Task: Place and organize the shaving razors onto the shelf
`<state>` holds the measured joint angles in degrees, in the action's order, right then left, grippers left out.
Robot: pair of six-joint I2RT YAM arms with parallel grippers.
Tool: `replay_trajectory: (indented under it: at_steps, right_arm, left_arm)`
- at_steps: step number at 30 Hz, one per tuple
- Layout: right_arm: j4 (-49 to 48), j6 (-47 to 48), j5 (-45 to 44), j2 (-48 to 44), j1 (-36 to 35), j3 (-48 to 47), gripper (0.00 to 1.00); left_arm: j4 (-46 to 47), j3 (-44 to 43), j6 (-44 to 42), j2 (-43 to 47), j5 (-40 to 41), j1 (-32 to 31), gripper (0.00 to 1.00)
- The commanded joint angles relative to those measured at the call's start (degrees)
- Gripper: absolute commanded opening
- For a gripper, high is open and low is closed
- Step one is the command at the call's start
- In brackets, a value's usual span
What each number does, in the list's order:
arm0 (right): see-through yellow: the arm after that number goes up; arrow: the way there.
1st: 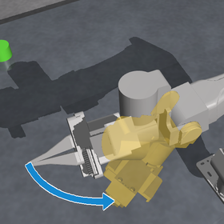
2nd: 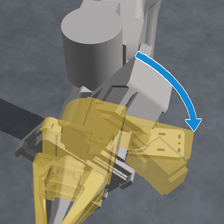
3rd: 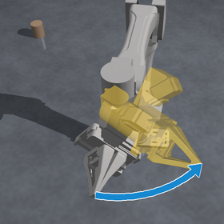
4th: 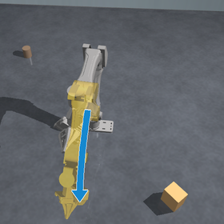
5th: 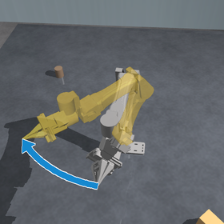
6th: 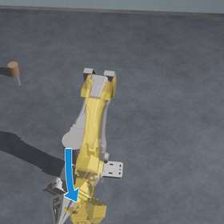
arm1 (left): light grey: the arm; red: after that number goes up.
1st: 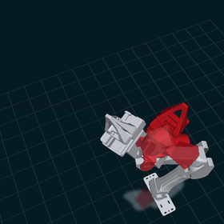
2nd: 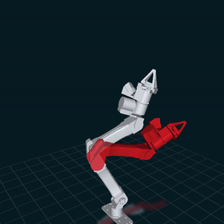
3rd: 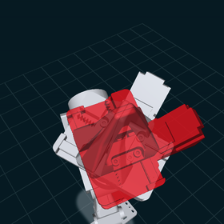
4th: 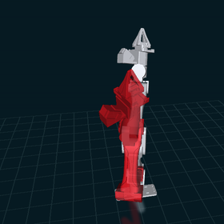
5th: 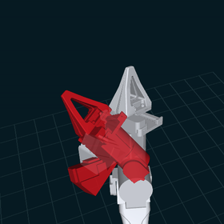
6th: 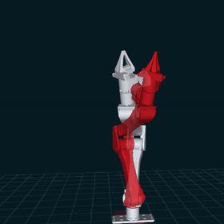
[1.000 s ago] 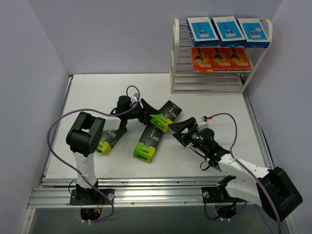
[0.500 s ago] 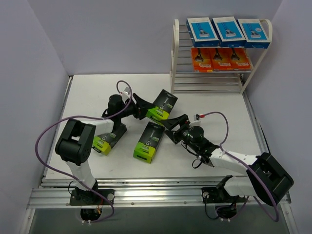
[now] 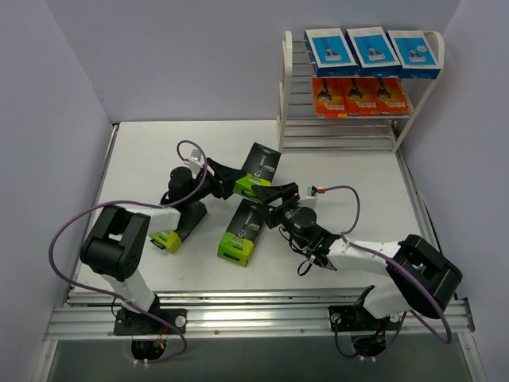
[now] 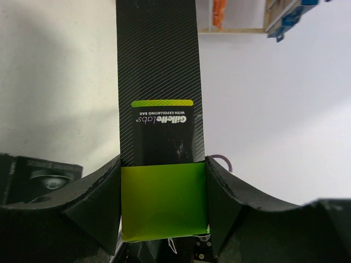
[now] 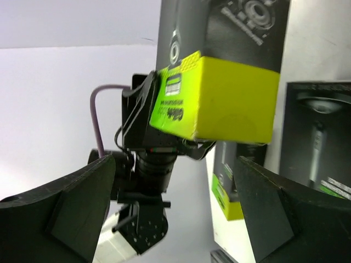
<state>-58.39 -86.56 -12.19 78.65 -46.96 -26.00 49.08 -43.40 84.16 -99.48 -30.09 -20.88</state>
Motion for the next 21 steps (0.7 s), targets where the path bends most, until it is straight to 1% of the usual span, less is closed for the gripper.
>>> replay_trajectory:
  at_steps: [1,7,11,16,21]
  right_arm:
    - [-5.0,-1.6,-7.1,1.4,-0.5,-2.7,0.84]
    - [-2.3,-2.1,-5.9,2.1,-0.3,-3.8,0.84]
    - [-2.5,-1.6,-6.5,1.2,0.4,-3.2,0.84]
    - [-4.0,0.5,-0.5,2.0,3.6,-4.9,0.84]
    - [-3.8,1.7,1.0,0.0,6.3,-3.7,0.83]
  left_arm:
    - [10.4,-0.5,-0.2,6.9,3.2,0.8,0.02]
    - [11.3,-1.9,1.5,5.6,1.3,1.0,0.02]
    - [13.0,-2.0,2.3,5.3,0.6,0.9,0.02]
    - [10.5,-2.8,1.1,6.2,-0.4,1.2,0.02]
    - [8.8,-3.7,1.1,6.1,-1.8,0.3,0.02]
